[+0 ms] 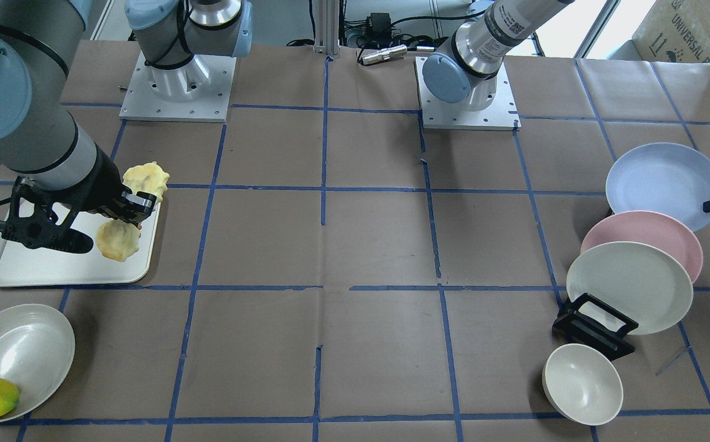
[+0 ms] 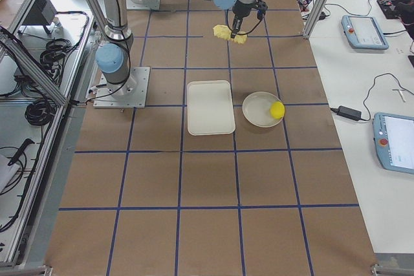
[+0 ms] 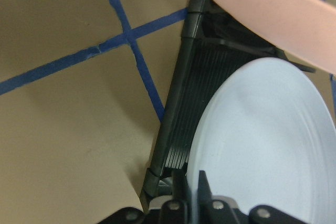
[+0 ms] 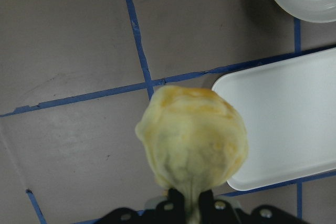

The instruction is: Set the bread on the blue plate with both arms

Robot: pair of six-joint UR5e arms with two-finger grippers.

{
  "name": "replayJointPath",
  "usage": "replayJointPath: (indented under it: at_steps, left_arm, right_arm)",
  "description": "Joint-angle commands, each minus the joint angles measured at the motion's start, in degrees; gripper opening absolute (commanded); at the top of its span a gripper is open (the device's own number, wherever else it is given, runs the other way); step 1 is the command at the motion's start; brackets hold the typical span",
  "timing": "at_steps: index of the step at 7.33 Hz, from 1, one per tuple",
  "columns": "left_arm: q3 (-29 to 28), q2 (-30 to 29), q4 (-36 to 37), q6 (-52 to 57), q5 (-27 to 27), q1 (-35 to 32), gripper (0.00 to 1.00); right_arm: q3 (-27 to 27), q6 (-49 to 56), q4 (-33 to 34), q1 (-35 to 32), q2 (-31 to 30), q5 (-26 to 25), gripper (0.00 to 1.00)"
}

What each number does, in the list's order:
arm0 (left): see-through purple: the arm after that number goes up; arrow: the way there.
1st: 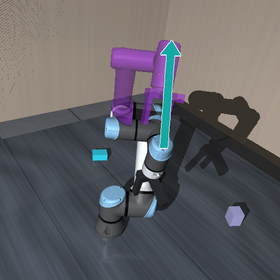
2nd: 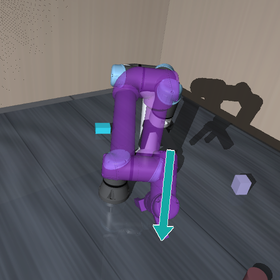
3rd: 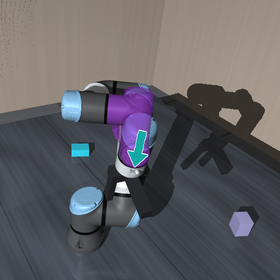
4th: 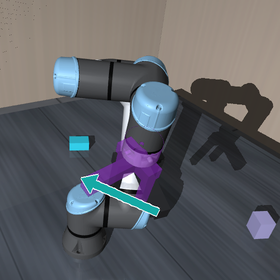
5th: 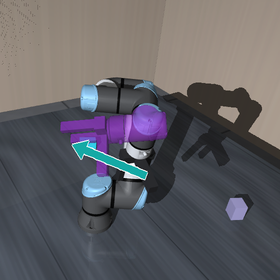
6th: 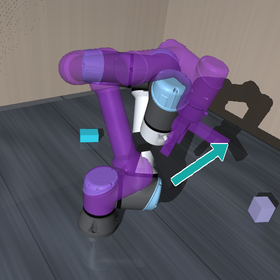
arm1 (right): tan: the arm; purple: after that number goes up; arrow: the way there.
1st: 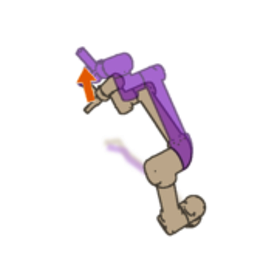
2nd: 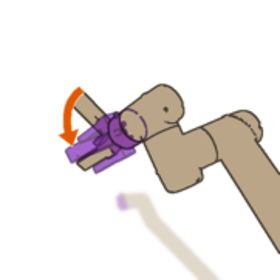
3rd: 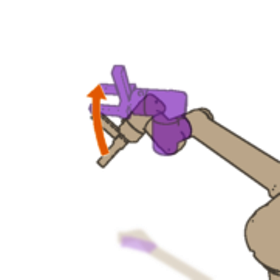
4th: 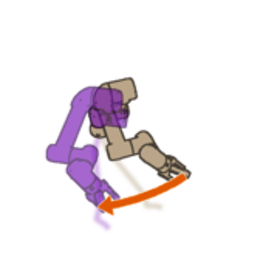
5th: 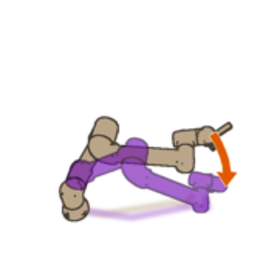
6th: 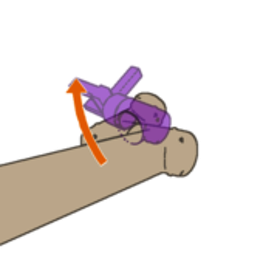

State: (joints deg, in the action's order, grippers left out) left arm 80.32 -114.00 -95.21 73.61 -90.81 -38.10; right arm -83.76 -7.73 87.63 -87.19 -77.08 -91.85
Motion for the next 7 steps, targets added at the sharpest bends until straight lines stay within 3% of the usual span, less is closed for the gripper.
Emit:
replayJointPath:
  at_steps: [1,3,5,6,7]
  left_arm:
    - [1.5,7.4,-6.3,-1.7,-0.6,0.2,0.02]
    - [5.5,15.3,-7.5,-6.0,0.3,-2.7,0.03]
    - [10.7,25.4,-7.5,-11.2,2.2,-14.4,0.03]
    - [12.0,26.9,-7.1,-12.8,3.1,-19.2,0.03]
    - [12.7,26.5,-7.1,-18.7,9.4,-23.6,0.03]
  right_arm:
    - [0.0,0.0,-0.1,0.0,0.0,0.0,0.13]
    - [0.0,0.0,-0.1,0.0,0.0,0.0,0.13]
    - [-1.7,0.0,0.6,0.0,-0.3,0.0,0.13]
    - [-2.5,0.0,0.9,0.0,-0.5,0.1,0.13]
    - [-2.5,0.0,0.9,0.0,-0.5,0.0,0.13]
